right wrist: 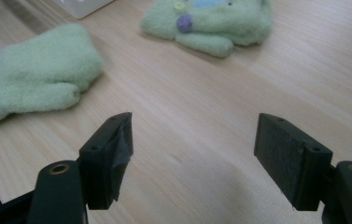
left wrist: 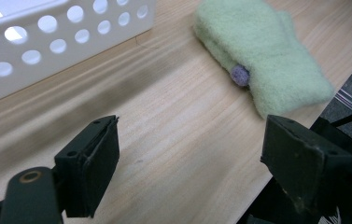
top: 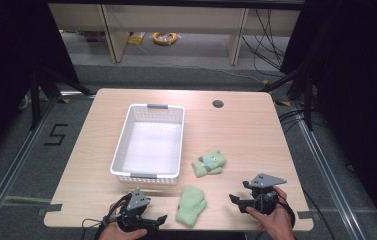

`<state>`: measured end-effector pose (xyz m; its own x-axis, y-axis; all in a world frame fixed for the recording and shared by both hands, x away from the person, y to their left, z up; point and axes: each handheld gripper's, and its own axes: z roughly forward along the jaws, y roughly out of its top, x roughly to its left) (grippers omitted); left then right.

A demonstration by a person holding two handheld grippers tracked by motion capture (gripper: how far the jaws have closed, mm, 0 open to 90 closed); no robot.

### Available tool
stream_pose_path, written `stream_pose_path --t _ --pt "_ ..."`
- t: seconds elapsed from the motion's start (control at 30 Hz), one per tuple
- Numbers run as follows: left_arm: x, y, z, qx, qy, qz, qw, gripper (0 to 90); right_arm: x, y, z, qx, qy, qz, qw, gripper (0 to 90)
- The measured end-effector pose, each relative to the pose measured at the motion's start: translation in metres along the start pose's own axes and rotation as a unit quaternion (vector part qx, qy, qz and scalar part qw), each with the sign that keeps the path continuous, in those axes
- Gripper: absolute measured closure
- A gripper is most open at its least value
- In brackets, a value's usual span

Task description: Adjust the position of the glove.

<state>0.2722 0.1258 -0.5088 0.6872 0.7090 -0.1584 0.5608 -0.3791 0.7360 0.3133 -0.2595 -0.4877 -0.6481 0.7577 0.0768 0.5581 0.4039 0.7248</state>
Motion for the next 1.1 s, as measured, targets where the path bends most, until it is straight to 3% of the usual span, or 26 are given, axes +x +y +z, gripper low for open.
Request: stream_pose_path --t 0.03,0.1,0.23,0.27,0.3,0.4,0.43,0.47,0.6,0.63,0.73,0.77,0.83,0.9,0.93,1.03,1.07,1.1 --pt "0.0 0.0 0.0 0.0 0.0 0.0 1.0 18.6 -0.002 0.0 0.001 -0.006 -0.001 -0.02 0.9998 29.5" --pt "-0.001 0.0 0.001 -0.003 -0.001 -0.009 1.0 18.6 -0.002 0.001 0.001 -0.006 0.004 -0.023 0.9997 29.8" --pt "-0.001 0.0 0.0 0.002 0.001 -0.005 1.0 18.6 0.0 0.001 0.001 -0.004 0.005 -0.028 0.9996 31.5" --pt "0.0 0.0 -0.001 0.006 0.0 0.008 1.0 18.6 0.001 0.002 0.001 -0.001 0.011 -0.022 0.9997 32.0" --pt "0.0 0.0 -0.001 0.006 0.0 0.008 1.0 18.6 0.001 0.002 0.001 -0.001 0.011 -0.022 0.9997 32.0" --pt "0.0 0.0 -0.001 0.005 0.002 0.008 1.0 18.6 0.0 0.002 0.001 -0.002 0.012 -0.035 0.9993 33.6" --pt "0.0 0.0 0.0 0.004 0.002 0.005 1.0 18.6 0.003 0.002 0.0 0.001 0.014 -0.02 0.9997 33.8" --pt "-0.002 0.0 0.0 0.002 -0.004 0.003 1.0 18.6 0.001 0.003 0.001 -0.001 0.017 -0.037 0.9992 34.4" --pt "-0.003 0.0 0.0 -0.002 -0.003 0.004 1.0 18.6 0.003 0.003 0.001 -0.007 0.016 -0.039 0.9991 34.8" --pt "-0.002 0.001 -0.001 0.008 -0.003 0.013 0.9999 18.6 0.003 0.004 0.001 -0.007 0.022 -0.037 0.999 34.9" --pt "-0.003 0.001 -0.001 0.01 -0.009 0.002 0.9999 18.6 0.006 0.005 0.001 -0.006 0.028 -0.034 0.999 35.0" --pt "-0.005 0.0 0.0 0.0 -0.01 -0.002 0.9999 18.6 0.006 0.006 0.002 -0.012 0.032 -0.041 0.9986 35.2" --pt "-0.005 0.001 0.0 0.002 -0.012 0.008 0.9999 18.6 0.009 0.007 0.003 -0.011 0.04 -0.045 0.9981 36.5" --pt "-0.007 0.001 0.002 0.006 -0.015 -0.003 0.9999 18.6 0.011 0.008 0.003 -0.011 0.043 -0.046 0.998 37.0" --pt "-0.009 0.002 0.002 0.011 -0.03 -0.001 0.9995 18.6 0.014 0.011 0.003 -0.014 0.049 -0.052 0.9974 39.5" --pt "-0.013 0.002 0.005 0.002 -0.022 -0.002 0.9997 18.8 0.017 0.015 0.005 -0.017 0.06 -0.056 0.9965 41.0" --pt "-0.013 0.003 0.004 0.013 -0.029 0.002 0.9995 18.8 0.019 0.017 0.005 -0.019 0.062 -0.062 0.996 42.2" --pt "-0.015 0.003 0.006 0.0 -0.023 -0.001 0.9997 18.9 0.019 0.02 0.006 -0.021 0.064 -0.068 0.9954 43.4"
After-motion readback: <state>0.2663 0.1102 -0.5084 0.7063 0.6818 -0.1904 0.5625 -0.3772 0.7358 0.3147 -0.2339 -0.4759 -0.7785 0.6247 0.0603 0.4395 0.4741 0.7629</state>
